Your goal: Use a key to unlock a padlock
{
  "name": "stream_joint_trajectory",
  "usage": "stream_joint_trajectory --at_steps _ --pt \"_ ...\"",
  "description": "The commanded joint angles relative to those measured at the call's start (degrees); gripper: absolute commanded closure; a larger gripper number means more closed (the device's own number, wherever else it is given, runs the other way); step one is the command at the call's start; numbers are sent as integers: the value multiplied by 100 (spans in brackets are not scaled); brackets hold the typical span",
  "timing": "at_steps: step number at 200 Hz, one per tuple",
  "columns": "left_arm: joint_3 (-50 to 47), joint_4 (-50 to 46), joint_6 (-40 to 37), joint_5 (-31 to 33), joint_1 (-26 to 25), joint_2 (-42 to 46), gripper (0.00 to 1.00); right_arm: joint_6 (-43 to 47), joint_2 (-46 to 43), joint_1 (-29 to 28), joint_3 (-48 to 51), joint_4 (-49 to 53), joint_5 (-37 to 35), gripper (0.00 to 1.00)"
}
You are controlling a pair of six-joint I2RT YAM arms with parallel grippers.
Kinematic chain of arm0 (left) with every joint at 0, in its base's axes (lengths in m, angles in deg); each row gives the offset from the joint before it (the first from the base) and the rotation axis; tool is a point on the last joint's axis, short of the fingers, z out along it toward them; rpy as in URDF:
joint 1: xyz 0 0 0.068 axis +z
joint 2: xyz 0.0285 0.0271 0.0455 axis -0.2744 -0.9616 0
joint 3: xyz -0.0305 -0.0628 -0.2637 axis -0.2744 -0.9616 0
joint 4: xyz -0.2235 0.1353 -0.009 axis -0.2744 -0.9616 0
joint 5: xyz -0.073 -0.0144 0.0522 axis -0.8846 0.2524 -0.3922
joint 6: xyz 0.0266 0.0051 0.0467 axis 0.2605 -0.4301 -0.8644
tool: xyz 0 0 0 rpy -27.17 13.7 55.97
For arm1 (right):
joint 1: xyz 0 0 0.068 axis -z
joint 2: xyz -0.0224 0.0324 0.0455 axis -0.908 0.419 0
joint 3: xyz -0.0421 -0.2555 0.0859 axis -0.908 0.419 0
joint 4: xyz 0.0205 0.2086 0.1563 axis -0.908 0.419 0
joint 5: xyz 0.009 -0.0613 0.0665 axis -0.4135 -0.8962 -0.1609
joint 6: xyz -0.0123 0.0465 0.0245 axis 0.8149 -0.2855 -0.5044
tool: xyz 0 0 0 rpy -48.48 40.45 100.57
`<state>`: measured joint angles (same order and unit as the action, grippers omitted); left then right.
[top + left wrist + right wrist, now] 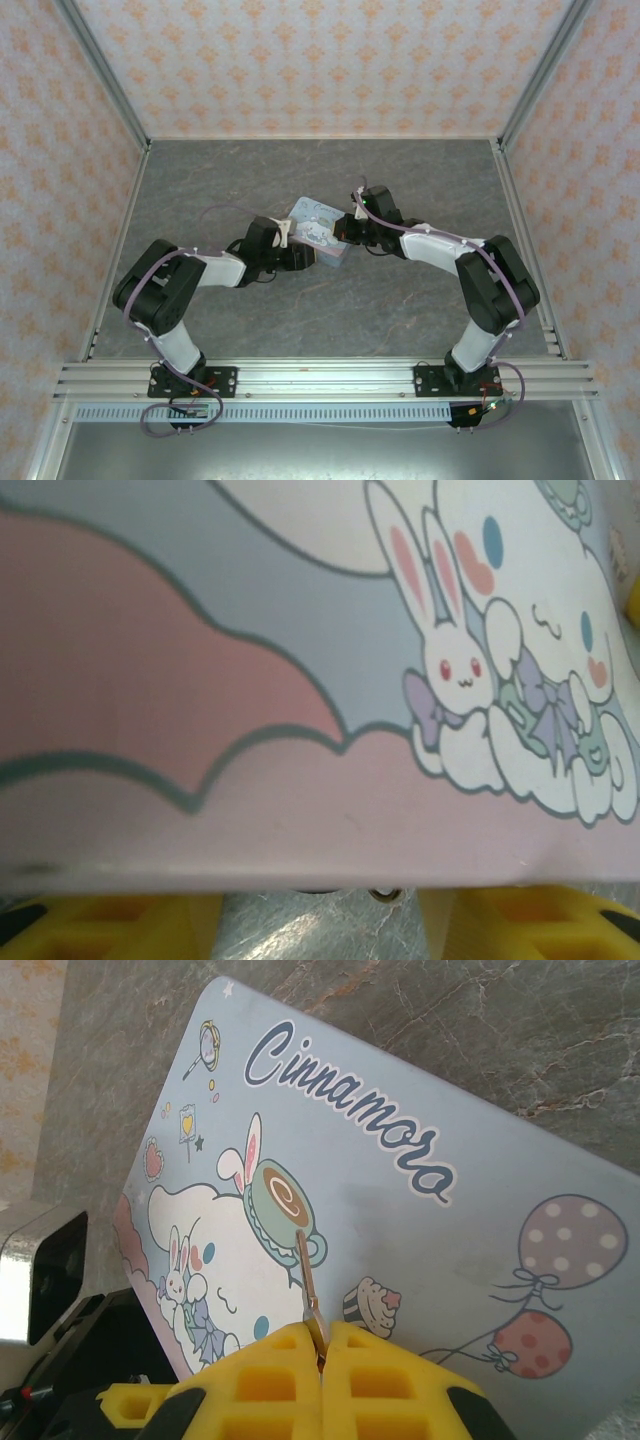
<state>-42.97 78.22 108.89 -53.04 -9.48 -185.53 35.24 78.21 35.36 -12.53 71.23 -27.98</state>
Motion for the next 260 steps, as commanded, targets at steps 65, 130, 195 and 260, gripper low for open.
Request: stream_joint_trajectory --at_steps 65,130,195,260 --pt "117 36 156 144 -336 -66 53 113 33 -27 211 271 -114 100" --pt "177 206 655 649 -408 -118 57 122 -40 -22 259 249 -106 100" --pt "232 202 754 772 -491 -190 68 117 -77 -20 303 194 -83 100" --pt "306 -114 870 913 -574 128 72 185 -425 14 190 -86 43 100"
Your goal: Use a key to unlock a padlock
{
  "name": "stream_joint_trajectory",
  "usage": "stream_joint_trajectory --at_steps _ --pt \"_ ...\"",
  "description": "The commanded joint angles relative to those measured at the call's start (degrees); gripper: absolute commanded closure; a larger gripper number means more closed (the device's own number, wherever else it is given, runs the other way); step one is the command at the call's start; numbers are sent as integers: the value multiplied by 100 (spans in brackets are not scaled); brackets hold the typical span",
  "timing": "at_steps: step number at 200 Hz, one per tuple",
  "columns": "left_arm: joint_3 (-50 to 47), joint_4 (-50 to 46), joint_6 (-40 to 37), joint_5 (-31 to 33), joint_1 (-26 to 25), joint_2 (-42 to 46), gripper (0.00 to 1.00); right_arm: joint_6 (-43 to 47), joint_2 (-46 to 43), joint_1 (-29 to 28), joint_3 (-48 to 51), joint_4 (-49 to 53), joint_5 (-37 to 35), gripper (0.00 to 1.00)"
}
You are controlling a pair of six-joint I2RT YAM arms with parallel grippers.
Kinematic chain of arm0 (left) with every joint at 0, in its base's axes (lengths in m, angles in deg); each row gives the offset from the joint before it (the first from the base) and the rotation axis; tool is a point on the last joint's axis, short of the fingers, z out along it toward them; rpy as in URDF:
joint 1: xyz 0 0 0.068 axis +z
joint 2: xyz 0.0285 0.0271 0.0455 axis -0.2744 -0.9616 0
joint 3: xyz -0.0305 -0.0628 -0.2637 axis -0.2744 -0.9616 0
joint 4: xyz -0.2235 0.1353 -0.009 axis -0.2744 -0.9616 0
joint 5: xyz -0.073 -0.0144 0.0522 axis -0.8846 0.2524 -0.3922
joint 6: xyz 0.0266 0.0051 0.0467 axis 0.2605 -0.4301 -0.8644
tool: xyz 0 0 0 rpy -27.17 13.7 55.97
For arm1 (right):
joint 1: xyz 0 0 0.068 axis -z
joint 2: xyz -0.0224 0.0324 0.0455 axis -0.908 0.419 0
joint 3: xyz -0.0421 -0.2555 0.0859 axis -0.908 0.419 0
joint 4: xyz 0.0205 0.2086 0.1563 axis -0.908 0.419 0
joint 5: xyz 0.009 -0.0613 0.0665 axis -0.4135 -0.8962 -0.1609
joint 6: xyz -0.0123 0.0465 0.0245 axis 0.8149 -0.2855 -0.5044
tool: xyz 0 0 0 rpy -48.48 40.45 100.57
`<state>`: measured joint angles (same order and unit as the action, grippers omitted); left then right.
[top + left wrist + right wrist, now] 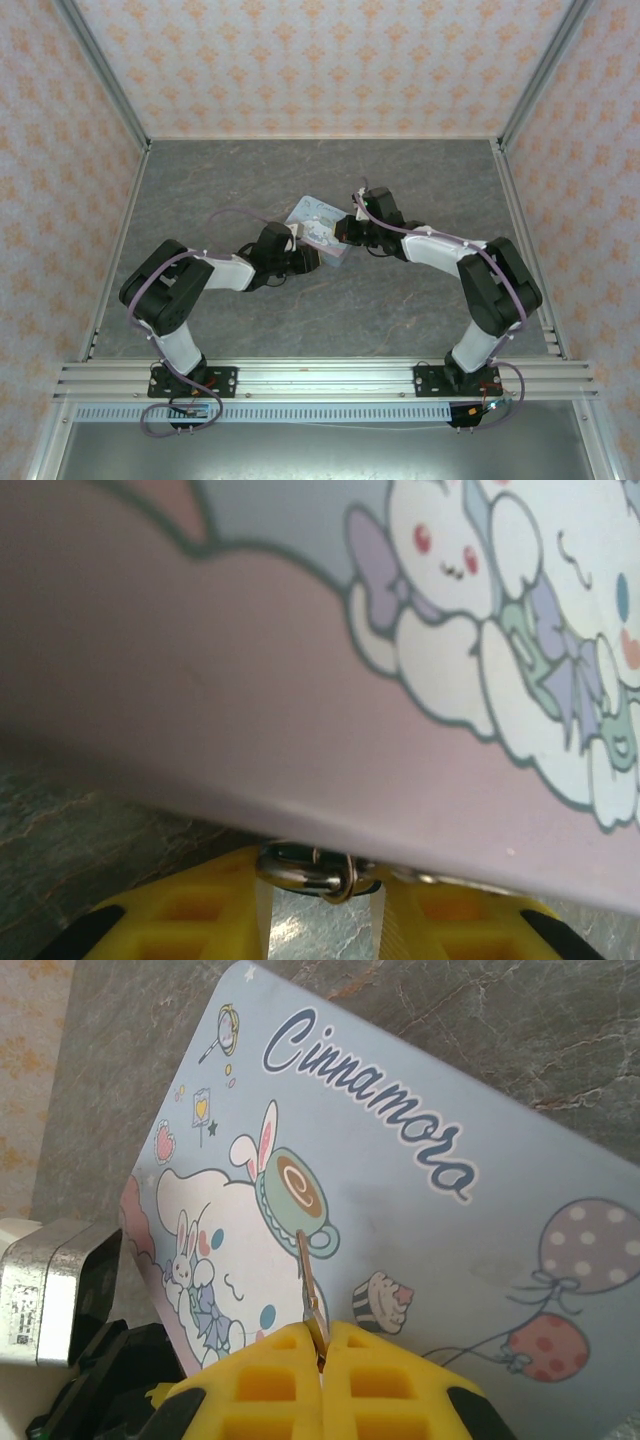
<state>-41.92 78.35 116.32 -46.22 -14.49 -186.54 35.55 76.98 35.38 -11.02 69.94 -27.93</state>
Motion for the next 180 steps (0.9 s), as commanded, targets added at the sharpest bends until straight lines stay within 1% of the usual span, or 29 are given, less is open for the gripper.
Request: stream_joint_trajectory --at_steps 1,28,55,89,117,141,180 --pt "204 -131 136 227 -72 238 72 160 -318 13 38 37 48 100" --pt "300 -447 363 257 -113 480 72 345 -735 73 103 -100 67 100" --pt "447 -809 678 271 -177 683 73 829 -1263 83 416 -96 47 100" --pt "668 -1133 1258 79 -193 840 74 1465 -1945 72 1144 -241 512 100" --pt "984 -1521 1565 -157 -203 863 75 1916 -2401 -20 1737 -323 835 100" --pt "1200 -1761 1786 -284 -213 862 77 2115 -2458 -60 1983 -331 1021 100" --pt "1360 -1882 2175 -422 -212 870 78 2160 -2232 -119 2165 -591 1013 100"
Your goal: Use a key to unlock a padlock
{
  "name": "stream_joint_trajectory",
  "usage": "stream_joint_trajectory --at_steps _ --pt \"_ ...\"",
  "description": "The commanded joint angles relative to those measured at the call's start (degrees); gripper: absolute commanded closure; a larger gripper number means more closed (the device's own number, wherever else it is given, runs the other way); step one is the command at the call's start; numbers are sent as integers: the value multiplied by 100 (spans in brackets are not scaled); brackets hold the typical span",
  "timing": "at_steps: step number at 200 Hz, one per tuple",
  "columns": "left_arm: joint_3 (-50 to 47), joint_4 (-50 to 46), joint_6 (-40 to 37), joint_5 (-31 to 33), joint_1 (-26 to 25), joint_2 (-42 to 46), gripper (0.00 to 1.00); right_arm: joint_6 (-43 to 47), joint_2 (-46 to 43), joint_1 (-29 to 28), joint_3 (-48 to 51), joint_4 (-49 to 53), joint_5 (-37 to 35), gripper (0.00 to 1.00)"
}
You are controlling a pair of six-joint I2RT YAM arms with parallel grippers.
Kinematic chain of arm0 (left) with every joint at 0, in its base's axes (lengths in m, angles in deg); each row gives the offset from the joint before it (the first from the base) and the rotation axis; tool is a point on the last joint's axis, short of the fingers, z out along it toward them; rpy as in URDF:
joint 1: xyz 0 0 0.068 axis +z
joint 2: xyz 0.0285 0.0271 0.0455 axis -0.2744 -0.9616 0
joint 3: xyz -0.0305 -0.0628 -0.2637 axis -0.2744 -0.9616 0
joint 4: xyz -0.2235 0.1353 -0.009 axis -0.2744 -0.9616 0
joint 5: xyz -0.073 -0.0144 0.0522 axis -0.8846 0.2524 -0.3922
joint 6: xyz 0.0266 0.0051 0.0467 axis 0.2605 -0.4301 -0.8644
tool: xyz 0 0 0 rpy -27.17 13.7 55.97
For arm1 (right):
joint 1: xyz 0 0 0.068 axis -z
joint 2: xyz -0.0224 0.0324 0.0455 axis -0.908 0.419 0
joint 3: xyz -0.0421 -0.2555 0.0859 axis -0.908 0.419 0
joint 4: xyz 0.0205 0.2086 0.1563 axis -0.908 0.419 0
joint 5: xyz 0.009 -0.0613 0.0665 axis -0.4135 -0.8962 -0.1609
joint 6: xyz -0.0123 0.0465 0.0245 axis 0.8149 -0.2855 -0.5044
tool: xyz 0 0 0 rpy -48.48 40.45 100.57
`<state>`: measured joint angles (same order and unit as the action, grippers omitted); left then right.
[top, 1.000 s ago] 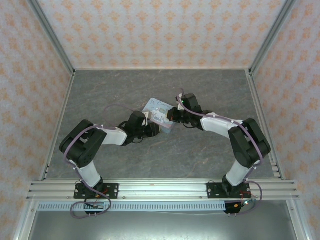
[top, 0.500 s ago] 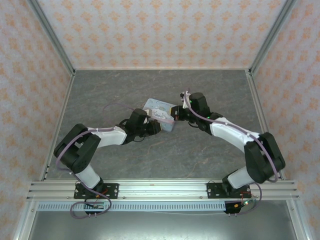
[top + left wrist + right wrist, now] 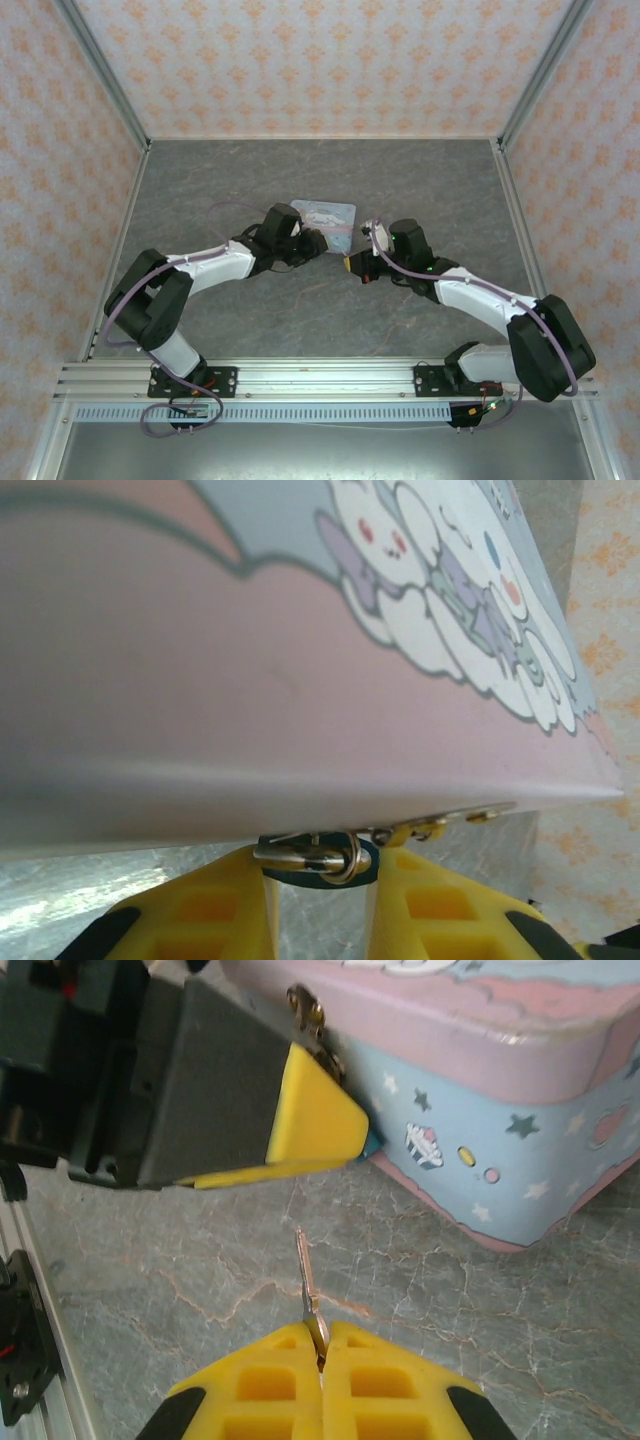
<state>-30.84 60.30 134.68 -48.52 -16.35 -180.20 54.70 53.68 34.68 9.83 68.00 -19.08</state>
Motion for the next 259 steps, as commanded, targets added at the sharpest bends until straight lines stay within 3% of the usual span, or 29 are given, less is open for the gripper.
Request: stream_joint_trajectory --at_steps 1,95,259 --pt "255 -82 343 -195 -30 237 78 246 112 -49 80 -402 129 100" --pt "658 -902 515 -339 -28 308 78 757 800 -183 -335 -258 -304 100" --pt "682 -1003 531 -282 -51 304 79 809 1356 -268 -659 -380 -293 100"
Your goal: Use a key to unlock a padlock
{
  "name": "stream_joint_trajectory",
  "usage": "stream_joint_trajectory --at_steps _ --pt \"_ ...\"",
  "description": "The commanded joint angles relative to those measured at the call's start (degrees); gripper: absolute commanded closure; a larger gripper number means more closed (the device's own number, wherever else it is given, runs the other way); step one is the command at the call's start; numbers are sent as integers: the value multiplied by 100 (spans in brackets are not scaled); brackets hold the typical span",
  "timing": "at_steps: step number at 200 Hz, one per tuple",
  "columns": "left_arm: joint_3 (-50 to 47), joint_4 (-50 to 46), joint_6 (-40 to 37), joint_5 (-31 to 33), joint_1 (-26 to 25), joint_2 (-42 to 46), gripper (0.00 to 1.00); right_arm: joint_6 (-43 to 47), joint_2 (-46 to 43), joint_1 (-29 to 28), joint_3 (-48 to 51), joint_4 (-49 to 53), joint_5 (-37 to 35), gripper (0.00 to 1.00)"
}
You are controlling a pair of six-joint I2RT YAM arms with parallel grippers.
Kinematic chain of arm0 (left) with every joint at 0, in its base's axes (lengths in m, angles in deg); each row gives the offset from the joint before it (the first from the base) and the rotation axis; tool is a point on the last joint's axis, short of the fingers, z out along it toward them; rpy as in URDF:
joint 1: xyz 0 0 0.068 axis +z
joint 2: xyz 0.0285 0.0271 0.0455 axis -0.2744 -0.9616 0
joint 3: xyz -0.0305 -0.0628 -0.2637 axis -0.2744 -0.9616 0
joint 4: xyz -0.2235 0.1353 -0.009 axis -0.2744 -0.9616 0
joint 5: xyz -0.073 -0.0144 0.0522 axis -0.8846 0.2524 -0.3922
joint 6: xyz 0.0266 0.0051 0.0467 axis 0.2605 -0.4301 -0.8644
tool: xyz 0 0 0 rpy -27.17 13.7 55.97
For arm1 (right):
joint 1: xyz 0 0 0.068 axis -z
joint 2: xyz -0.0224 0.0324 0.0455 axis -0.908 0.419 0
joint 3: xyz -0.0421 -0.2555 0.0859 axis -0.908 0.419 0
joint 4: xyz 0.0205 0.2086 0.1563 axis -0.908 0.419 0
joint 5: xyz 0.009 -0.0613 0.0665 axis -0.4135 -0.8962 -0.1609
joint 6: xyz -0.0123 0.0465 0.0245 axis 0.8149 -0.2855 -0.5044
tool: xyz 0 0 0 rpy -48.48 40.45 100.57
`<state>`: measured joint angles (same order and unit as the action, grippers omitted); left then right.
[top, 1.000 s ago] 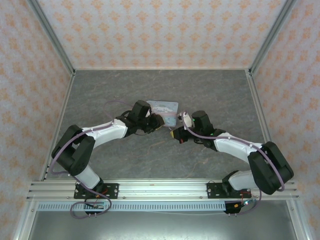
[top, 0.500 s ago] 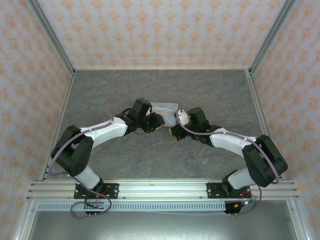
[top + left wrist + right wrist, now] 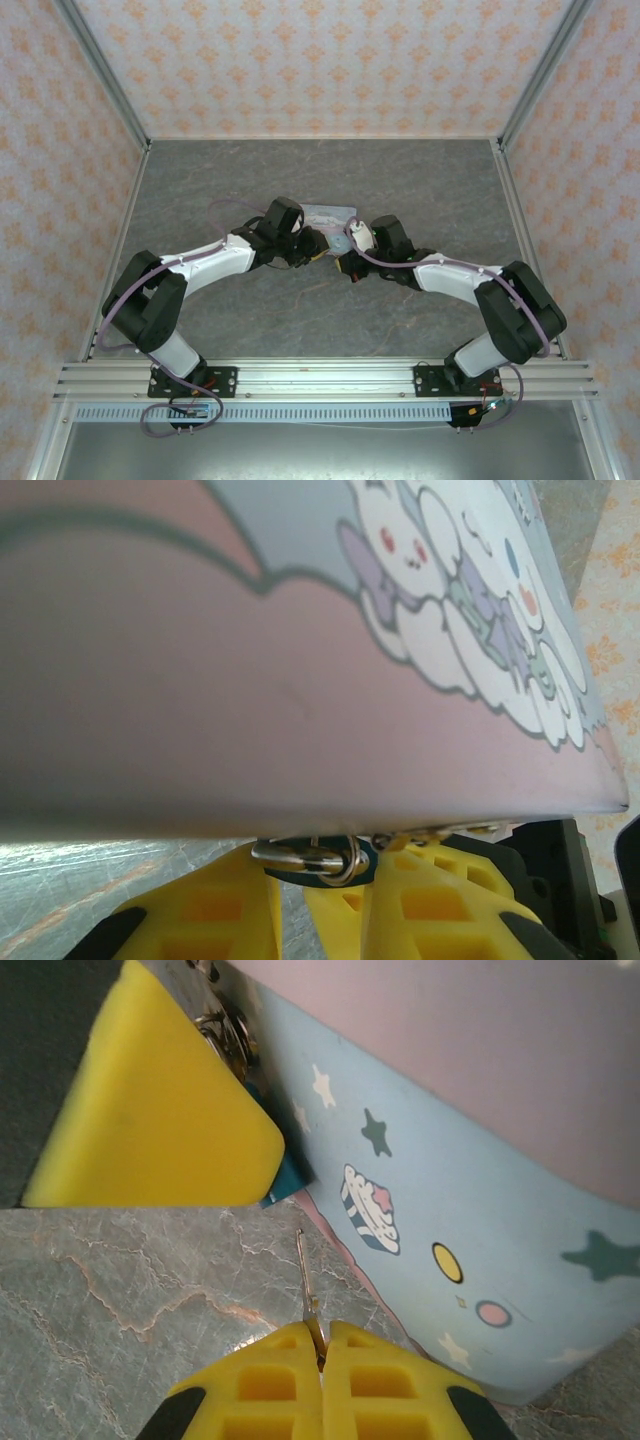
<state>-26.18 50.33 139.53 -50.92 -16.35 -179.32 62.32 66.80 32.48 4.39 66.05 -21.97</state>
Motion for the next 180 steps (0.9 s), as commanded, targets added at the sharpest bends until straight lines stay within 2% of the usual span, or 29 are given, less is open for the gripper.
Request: stream_joint_trajectory --at_steps 1,95,180 --pt "216 -6 46 -39 -51 214 79 47 44 -47 -114 -190 0 100" --pt "223 -56 30 -13 -65 217 79 66 46 -84 -201 -266 207 100" --pt "242 -134 4 -46 -69 247 79 121 108 -91 -342 -274 95 100"
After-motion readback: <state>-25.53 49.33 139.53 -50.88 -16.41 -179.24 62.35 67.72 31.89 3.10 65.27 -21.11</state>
